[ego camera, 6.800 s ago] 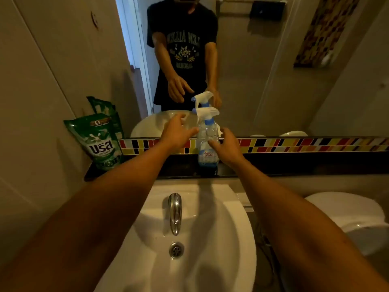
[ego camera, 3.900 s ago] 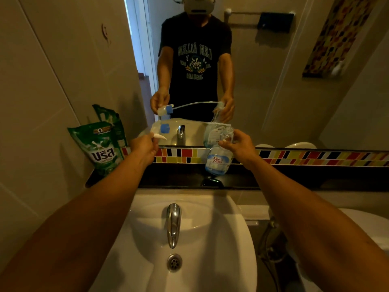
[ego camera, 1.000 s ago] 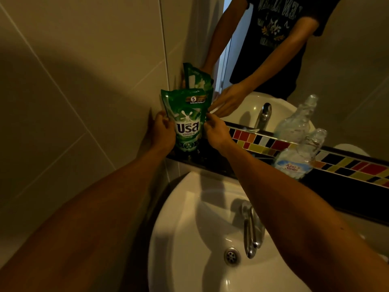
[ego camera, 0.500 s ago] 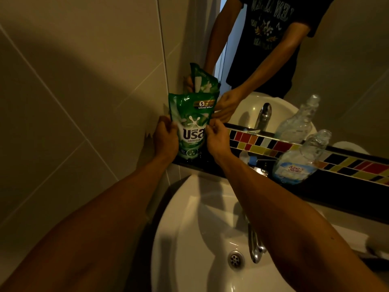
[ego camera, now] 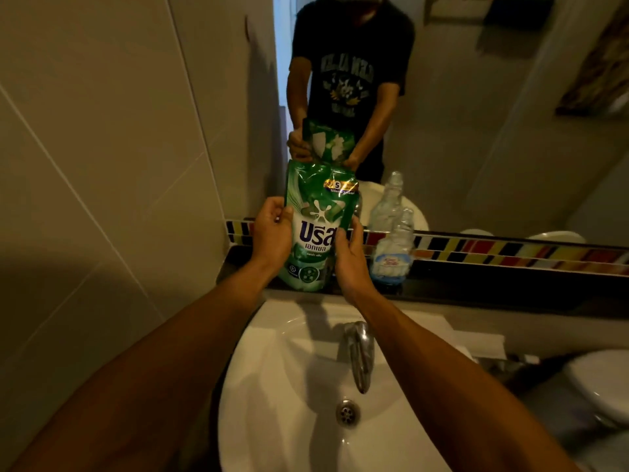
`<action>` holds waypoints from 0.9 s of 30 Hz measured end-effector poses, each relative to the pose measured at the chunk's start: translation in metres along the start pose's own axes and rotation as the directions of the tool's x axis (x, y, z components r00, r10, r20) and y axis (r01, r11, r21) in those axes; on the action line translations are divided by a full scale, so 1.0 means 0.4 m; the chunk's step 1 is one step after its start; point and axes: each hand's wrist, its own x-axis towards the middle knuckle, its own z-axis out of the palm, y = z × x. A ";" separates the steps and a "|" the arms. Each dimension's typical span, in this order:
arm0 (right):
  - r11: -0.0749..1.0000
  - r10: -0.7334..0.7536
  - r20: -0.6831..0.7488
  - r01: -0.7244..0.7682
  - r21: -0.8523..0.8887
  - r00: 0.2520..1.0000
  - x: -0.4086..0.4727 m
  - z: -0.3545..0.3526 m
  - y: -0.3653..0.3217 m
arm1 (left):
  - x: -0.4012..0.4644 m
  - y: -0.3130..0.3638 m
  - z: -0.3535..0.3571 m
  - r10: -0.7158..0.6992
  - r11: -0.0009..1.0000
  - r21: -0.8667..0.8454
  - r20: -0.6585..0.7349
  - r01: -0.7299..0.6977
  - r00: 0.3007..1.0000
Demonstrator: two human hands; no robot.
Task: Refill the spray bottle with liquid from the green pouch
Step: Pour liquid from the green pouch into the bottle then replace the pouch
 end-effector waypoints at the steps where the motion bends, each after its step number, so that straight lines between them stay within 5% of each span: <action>1: 1.000 -0.024 0.010 0.024 0.010 1.000 -0.019 -0.022 -0.014 | -0.011 0.019 0.020 -0.007 1.000 -0.011 0.013 0.008 1.000; 14: 0.994 -0.086 0.115 0.093 -0.056 0.990 -0.103 -0.235 -0.076 | -0.089 0.168 0.224 -0.169 0.980 -0.109 0.009 0.169 0.986; 19: 0.997 -0.063 0.146 0.067 -0.022 0.987 -0.111 -0.267 -0.076 | -0.109 0.196 0.253 -0.075 0.997 0.032 -0.005 0.075 0.997; 27: 1.000 -0.019 0.120 0.017 0.019 0.993 -0.107 -0.238 -0.093 | -0.090 0.221 0.223 0.096 0.962 0.238 0.173 -0.136 0.980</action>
